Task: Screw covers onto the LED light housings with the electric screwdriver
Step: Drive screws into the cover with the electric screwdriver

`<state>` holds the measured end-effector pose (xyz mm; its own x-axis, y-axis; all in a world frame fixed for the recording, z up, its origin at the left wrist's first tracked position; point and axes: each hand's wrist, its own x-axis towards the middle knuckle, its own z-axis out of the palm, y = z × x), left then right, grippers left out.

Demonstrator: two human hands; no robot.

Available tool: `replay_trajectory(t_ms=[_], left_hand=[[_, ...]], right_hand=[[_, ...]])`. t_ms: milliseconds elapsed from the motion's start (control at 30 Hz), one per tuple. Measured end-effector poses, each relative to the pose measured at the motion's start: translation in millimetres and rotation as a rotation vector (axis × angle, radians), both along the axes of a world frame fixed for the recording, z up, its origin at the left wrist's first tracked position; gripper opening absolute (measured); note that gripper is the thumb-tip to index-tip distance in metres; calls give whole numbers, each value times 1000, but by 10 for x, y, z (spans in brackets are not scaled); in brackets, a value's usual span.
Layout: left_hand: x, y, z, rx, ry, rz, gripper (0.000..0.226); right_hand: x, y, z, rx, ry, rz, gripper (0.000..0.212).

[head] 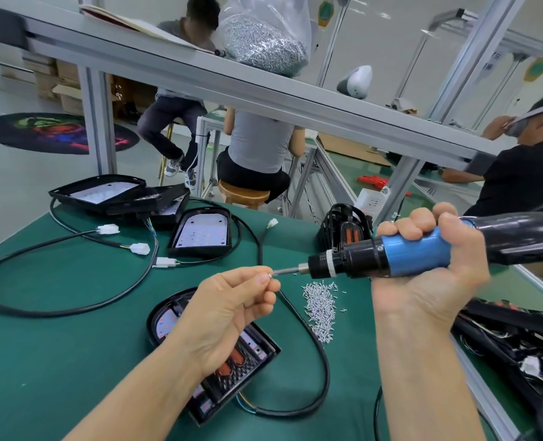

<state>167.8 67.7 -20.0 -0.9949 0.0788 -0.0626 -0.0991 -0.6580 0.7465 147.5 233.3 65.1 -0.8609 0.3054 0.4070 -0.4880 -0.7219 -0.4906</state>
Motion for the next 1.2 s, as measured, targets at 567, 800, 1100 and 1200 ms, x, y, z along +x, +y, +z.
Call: replay_trajectory(t_ms=[567,800,1100,1200], left_hand=[[30,5,-40,71,4,46,12],[48,15,-49,97,53,83,14],[43,5,-55,36,63,130,13],[41,10,-57,43,58,136,13]], right_hand=[[-23,-44,-48,-5,-20,31,9],[-31,-60,-38,-13,-21,33,10],[-44,-52,-63,-20,-22,33,8],[-37,-49,-50,-4,-7,38,9]])
